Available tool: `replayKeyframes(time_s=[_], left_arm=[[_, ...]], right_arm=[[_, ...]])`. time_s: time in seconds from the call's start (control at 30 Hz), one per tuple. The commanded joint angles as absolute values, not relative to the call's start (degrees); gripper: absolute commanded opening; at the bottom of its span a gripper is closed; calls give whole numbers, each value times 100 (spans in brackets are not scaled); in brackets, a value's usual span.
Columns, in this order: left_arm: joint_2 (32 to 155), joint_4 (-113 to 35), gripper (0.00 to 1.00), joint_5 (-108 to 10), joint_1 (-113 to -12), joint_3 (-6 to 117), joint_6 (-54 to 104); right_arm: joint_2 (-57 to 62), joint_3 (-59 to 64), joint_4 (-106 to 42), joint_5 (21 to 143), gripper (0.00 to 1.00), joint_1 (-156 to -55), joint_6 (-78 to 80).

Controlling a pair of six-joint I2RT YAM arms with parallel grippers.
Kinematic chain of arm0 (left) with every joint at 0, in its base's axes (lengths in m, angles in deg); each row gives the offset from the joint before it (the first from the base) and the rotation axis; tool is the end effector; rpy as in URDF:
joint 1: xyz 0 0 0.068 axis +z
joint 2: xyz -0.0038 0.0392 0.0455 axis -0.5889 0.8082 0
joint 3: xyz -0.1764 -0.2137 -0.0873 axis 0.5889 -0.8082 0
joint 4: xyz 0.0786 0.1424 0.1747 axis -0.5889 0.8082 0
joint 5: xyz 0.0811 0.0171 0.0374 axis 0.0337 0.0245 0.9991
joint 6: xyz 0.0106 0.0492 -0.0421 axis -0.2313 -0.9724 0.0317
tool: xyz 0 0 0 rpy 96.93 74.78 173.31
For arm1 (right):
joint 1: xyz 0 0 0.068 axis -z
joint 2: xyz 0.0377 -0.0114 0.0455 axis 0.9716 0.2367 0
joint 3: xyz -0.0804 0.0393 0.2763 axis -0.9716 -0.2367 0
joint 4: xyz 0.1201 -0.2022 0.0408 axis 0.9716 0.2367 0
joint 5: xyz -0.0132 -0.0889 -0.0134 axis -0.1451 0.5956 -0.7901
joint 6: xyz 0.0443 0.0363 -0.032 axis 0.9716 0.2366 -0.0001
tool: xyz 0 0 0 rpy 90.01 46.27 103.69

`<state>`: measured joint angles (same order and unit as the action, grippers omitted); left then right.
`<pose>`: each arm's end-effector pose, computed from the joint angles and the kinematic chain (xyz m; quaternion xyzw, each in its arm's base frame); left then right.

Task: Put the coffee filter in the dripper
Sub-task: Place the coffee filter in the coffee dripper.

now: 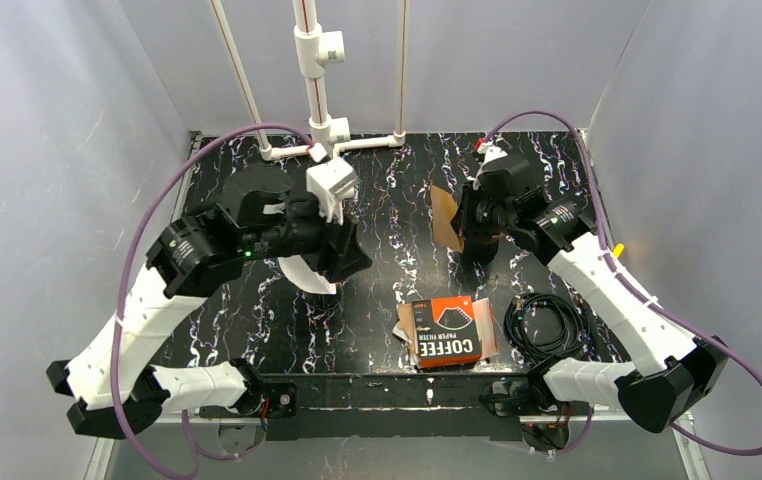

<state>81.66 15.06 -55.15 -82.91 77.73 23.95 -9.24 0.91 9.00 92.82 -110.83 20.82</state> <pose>0.1061 -0.1323 0.4854 0.3244 0.7557 -0.3600 0.4405 0.1942 0.1306 0.3818 -0.0495 0.8920 0.2096 0.3974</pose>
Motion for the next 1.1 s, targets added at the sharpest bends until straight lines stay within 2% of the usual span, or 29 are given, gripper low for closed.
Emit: replayKeyframes(time_s=[0.0,0.23,0.47,0.7,0.93,1.07], left_arm=[[8424,1367,60,-4973,-8787,8091,1696],[9171,1414,59,-4221,-9445,8517,1220],[10558,1813,59,-3742,-9715,9790,1308],[11780,1911,59,-3752,-9717,10909,2543],[12866,2248,66,-3395,-9666,11996,3781],[12972,2104,67,-3720,-9313,11875,4644]], right_arm=[[-956,395,823,9460,1,-11023,2246],[-858,511,1074,9524,1,-10955,2231],[-677,703,1343,9416,1,-10813,2231],[-670,766,1452,9296,1,-10536,2284],[-960,493,1469,8956,1,-9906,2368],[-1110,378,1533,8804,1,-9747,2308]])
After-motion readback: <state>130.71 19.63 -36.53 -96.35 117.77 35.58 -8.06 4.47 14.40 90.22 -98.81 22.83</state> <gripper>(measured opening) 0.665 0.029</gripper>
